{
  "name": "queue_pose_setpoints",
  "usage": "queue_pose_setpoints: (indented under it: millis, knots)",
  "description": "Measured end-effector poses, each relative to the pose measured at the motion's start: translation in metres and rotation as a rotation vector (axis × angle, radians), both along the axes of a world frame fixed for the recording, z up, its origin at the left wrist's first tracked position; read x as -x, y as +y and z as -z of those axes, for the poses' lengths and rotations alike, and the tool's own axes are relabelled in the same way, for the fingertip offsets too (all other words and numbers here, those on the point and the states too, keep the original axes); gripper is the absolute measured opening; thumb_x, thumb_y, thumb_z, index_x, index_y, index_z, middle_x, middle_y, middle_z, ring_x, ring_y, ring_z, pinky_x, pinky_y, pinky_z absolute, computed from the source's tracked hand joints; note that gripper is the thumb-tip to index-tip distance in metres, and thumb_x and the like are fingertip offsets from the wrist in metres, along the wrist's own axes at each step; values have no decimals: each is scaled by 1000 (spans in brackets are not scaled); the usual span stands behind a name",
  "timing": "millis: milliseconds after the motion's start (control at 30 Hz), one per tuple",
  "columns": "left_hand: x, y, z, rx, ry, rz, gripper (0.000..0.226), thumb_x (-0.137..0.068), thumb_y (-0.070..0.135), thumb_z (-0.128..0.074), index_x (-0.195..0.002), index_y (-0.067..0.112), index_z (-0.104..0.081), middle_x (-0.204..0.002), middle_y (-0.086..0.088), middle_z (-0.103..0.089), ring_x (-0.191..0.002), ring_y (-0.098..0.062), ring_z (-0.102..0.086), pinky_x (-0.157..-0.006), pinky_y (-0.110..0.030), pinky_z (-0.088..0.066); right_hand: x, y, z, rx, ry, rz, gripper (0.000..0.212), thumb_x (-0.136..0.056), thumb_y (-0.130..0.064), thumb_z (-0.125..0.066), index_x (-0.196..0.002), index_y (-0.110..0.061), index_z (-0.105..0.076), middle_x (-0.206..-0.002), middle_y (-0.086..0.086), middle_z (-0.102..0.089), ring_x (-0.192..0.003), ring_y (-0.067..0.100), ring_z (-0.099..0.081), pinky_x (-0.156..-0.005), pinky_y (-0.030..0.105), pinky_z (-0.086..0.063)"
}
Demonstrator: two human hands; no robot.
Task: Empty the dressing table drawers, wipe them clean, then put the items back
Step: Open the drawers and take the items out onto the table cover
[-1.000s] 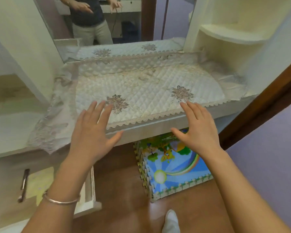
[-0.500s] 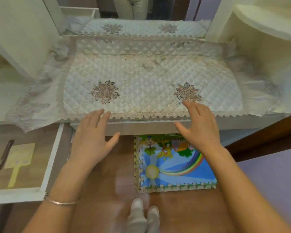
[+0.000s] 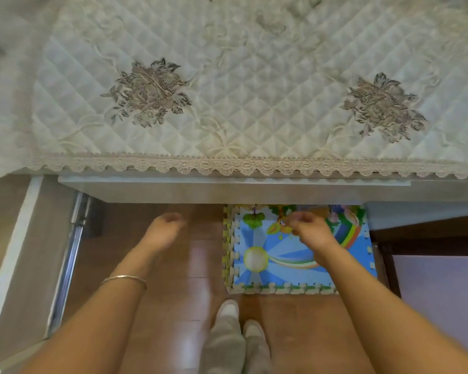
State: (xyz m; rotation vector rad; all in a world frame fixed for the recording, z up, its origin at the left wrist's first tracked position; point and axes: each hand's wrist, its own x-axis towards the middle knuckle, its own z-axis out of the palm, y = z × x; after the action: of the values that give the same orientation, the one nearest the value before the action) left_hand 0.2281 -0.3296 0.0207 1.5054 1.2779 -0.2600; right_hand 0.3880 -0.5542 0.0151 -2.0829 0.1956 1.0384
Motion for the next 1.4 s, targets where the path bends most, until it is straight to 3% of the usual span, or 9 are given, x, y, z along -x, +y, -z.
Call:
queue_pose_setpoints:
  millis: [100, 200, 333, 533, 667, 767, 867, 1067, 1400]
  knots:
    - [-12, 14, 18, 186, -118, -357, 13, -89, 1, -48, -89, 10, -57, -78, -3, -60, -56, -7, -63, -64, -26, -49, -15, 6, 17, -174, 145, 290, 5, -91, -11, -55, -90, -14, -58, -91, 5, -62, -85, 18, -58, -73, 35, -47]
    - [-18, 24, 19, 295, -188, -551, 26, -89, -8, -38, -76, 11, -50, -71, -3, -61, -59, -5, -63, -56, -20, -47, -21, 9, 22, -318, 258, 468, 21, -94, -6, -46, -75, -15, -51, -81, 1, -57, -80, 12, -59, -71, 25, -44]
    - [-15, 16, 11, 378, -217, -535, 31, -88, -8, -30, -74, 13, -47, -83, 2, -55, -79, -9, -55, -69, -23, -39, -16, 9, 21, -361, 317, 529, 21, -93, -4, -45, -76, -14, -52, -85, 0, -60, -89, 14, -60, -74, 25, -44]
    - [18, -6, 0, 365, -160, -475, 30, -87, -8, -31, -75, 15, -46, -84, 1, -58, -71, -8, -60, -66, -22, -37, 20, -12, 4, -320, 346, 542, 23, -92, -1, -42, -76, -15, -50, -89, -1, -59, -115, 21, -51, -81, 29, -42]
    - [61, -31, -9, 322, -97, -403, 25, -88, -3, -39, -72, 12, -51, -63, 3, -69, -66, -12, -67, -63, -25, -42, 58, -37, -16, -228, 373, 455, 16, -93, -3, -43, -94, -9, -58, -99, 7, -62, -120, 26, -50, -92, 34, -39]
    - [88, -48, -34, -34, 49, -54, 12, -81, 13, -57, -88, 7, -64, -93, -14, -68, -97, -31, -61, -82, -37, -46, 85, -55, -37, 12, 209, 41, 29, -91, -7, -52, -119, -3, -56, -110, 15, -62, -103, 27, -58, -82, 32, -43]
    - [104, -62, -77, -452, -53, 134, 15, -85, 11, -56, -94, 8, -67, -94, -11, -68, -88, -28, -59, -76, -31, -41, 98, -65, -69, 82, -171, -467, 20, -90, -12, -55, -108, -12, -63, -101, 6, -66, -98, 22, -62, -80, 27, -45]
    - [97, -49, -108, -842, -204, 458, 44, -83, 35, -38, -111, 8, -60, -113, -9, -61, -108, -27, -52, -91, -39, -41, 89, -60, -116, 72, -944, -640, 13, -85, -13, -61, -96, -8, -65, -82, 6, -67, -79, 26, -61, -64, 38, -50]
    - [95, -43, -101, -805, -64, 668, 39, -95, 33, -41, -118, 9, -59, -119, -10, -62, -110, -27, -53, -95, -37, -39, 85, -63, -114, 224, -933, -634, 28, -93, -27, -50, -107, -7, -65, -102, 11, -67, -99, 29, -55, -85, 36, -41]
